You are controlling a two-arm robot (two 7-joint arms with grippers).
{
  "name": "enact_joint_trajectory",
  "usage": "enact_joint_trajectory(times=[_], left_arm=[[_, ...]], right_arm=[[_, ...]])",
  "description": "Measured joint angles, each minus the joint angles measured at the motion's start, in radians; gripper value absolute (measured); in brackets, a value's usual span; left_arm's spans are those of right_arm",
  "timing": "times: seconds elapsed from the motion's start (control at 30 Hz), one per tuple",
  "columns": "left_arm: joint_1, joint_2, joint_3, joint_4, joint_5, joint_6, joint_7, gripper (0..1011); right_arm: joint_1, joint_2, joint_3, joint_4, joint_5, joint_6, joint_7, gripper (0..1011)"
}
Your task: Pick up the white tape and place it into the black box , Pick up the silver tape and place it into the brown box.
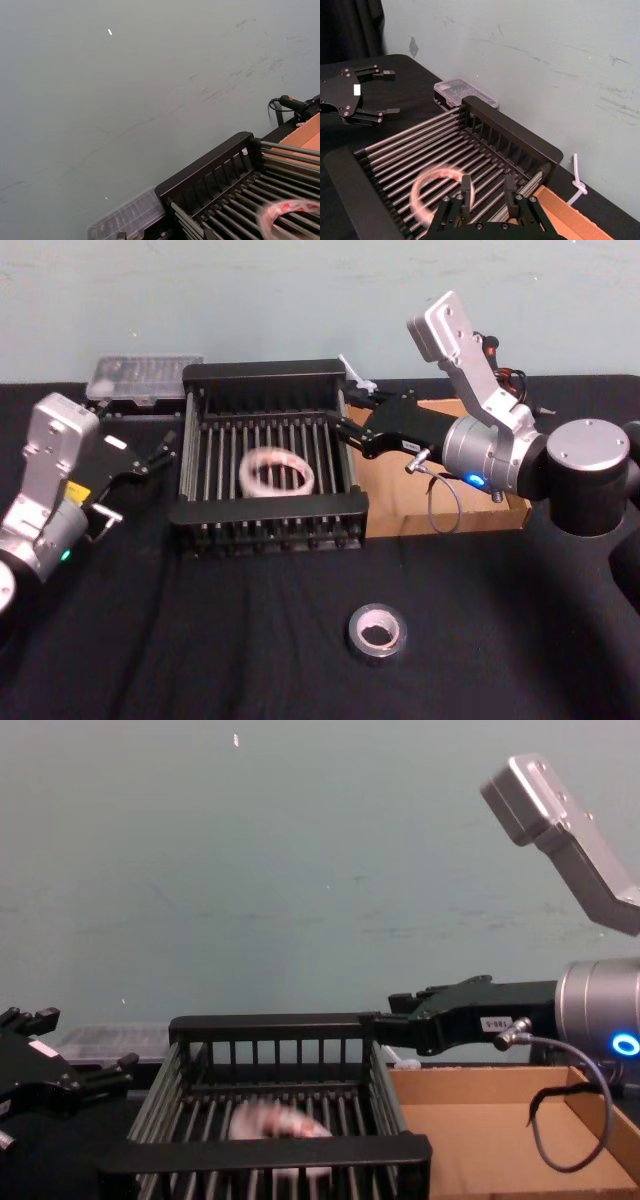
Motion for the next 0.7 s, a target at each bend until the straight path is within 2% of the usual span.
enact_joint_trajectory(times=[0.1, 0.13, 0.4, 0.43, 0.7], left_arm=[[0.0, 0.0, 0.0, 0.0, 0.0, 0.0, 0.0, 1001], [0.0, 0.0, 0.0, 0.0, 0.0, 0.0, 0.0, 1001], [0.0, 0.0, 0.0, 0.0, 0.0, 0.0, 0.0, 1001], [0.0, 0.0, 0.0, 0.0, 0.0, 0.0, 0.0, 1001], [0.0, 0.0, 0.0, 0.0, 0.0, 0.0, 0.0, 1001]], right_arm=[[0.0, 0.0, 0.0, 0.0, 0.0, 0.0, 0.0, 477], [0.0, 0.0, 0.0, 0.0, 0.0, 0.0, 0.0, 534], [-0.001, 0.001, 0.0, -0.001, 0.001, 0.001, 0.0, 791], [-0.001, 0.001, 0.0, -0.001, 0.001, 0.001, 0.0, 1002], [-0.001, 0.001, 0.0, -0.001, 0.001, 0.001, 0.0, 1002]])
